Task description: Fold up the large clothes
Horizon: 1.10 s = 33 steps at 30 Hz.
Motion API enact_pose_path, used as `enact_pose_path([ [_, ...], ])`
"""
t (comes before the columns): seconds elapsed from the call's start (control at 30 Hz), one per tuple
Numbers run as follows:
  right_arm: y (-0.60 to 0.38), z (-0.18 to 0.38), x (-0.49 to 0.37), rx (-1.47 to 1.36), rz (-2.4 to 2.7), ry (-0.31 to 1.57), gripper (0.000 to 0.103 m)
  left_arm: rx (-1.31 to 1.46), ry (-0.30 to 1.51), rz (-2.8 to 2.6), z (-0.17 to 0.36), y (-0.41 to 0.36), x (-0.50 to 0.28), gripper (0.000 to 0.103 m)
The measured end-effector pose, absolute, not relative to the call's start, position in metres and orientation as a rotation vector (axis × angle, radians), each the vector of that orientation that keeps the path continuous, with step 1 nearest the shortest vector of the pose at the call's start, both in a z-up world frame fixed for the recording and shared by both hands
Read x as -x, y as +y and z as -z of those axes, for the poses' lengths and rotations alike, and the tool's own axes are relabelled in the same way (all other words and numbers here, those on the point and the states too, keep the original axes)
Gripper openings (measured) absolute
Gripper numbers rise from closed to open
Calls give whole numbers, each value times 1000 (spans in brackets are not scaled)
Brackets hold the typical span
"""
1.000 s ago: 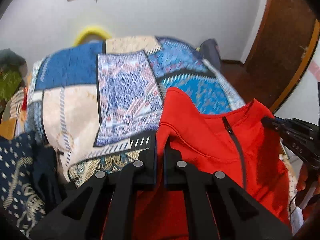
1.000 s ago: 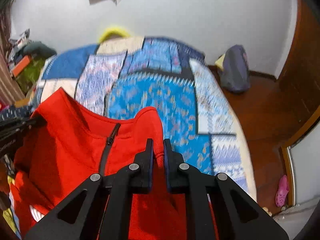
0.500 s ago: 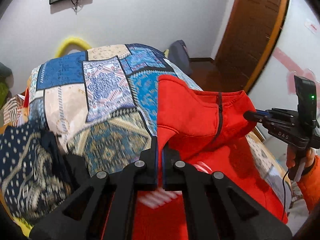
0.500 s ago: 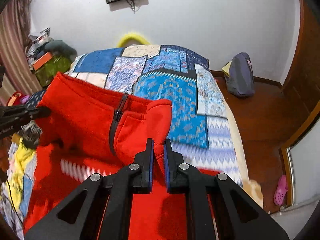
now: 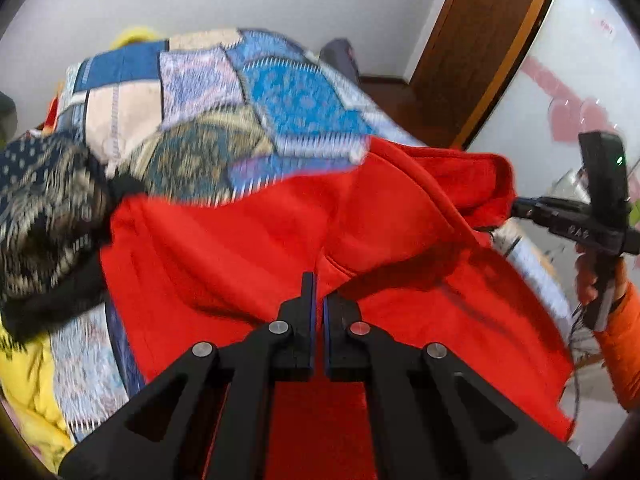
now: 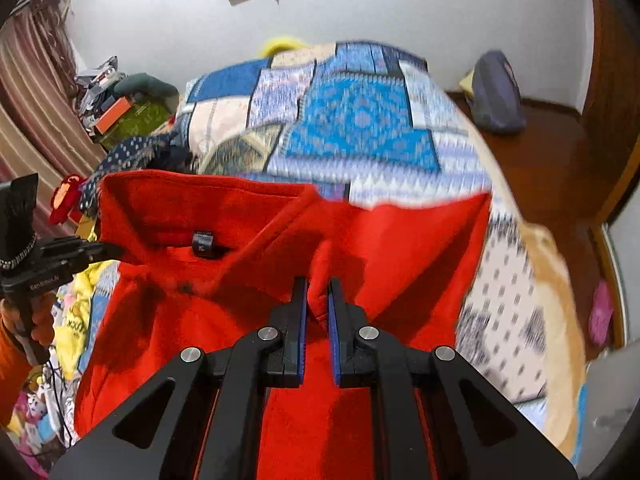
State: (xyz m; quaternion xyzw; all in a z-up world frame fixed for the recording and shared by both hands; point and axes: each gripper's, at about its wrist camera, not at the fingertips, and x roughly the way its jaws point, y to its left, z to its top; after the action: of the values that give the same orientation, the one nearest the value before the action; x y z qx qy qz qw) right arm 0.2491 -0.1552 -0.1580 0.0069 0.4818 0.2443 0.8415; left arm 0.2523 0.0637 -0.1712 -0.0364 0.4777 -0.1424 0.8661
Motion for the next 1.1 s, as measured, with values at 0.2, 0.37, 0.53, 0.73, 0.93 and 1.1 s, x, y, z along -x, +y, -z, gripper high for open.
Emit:
enact_pose_path([
  [0.2, -156, 187, -230, 28, -434, 1114, 16, 19, 1083, 265, 209, 59, -224, 5],
  [0.37, -171, 179, -219, 18, -430, 1134, 16, 16, 1055, 244, 200, 66, -206, 14],
  [0.53, -183, 147, -215, 16, -408, 1046, 18, 6, 955, 210, 164, 76, -197, 29],
  [0.73, -162, 119, -233, 39, -437, 975, 19, -19, 847, 152, 124, 78, -218, 45],
  [0.93, -124, 124, -253, 67, -471, 950, 45, 5, 817, 151, 121, 62, -255, 67],
  [1.1, -105, 166, -268, 40, -520, 1101, 46, 33, 950, 145, 162, 46, -279, 70],
])
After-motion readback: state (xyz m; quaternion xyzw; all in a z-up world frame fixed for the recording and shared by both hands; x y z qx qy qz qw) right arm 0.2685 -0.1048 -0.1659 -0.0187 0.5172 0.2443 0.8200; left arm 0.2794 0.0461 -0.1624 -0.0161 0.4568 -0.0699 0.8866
